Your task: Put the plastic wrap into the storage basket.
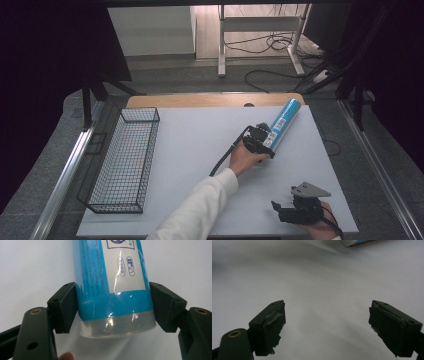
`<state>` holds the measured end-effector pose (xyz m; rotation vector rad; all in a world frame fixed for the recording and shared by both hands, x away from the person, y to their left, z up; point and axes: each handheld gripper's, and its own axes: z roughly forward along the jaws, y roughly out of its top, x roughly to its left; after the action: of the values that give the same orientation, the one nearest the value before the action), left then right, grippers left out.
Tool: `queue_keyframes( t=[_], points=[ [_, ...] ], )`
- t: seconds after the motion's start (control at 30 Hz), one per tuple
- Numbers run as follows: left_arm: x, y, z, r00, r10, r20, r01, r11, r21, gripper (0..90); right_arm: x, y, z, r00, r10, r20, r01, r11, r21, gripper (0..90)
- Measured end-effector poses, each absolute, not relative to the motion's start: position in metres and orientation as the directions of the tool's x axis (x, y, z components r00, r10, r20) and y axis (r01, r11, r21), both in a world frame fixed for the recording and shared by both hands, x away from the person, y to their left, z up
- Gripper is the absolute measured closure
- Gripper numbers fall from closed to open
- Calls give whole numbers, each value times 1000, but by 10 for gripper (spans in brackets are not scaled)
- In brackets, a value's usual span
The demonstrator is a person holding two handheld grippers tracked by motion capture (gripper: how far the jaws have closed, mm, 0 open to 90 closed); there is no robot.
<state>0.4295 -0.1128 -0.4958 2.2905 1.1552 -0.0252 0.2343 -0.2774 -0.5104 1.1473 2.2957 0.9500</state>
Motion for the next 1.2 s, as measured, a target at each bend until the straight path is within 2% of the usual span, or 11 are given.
queue_keyframes(
  t=[0.27, 0.43, 0.87, 1.2],
  points=[
    [422, -86, -495, 638, 726, -256, 739, -485, 468, 312, 234, -278, -511, -580, 813, -56, 540, 435, 721, 142],
    [409, -67, -495, 669, 714, -207, 707, -526, 472, 314, 234, -277, -511, -580, 812, -61, 536, 437, 723, 141],
    [344, -1, -497, 714, 687, -133, 656, -592, 467, 315, 234, -276, -506, -574, 816, -65, 525, 428, 735, 142],
    [299, 49, -500, 726, 673, -141, 648, -600, 469, 315, 234, -277, -504, -570, 819, -68, 520, 423, 742, 142]
  ],
)
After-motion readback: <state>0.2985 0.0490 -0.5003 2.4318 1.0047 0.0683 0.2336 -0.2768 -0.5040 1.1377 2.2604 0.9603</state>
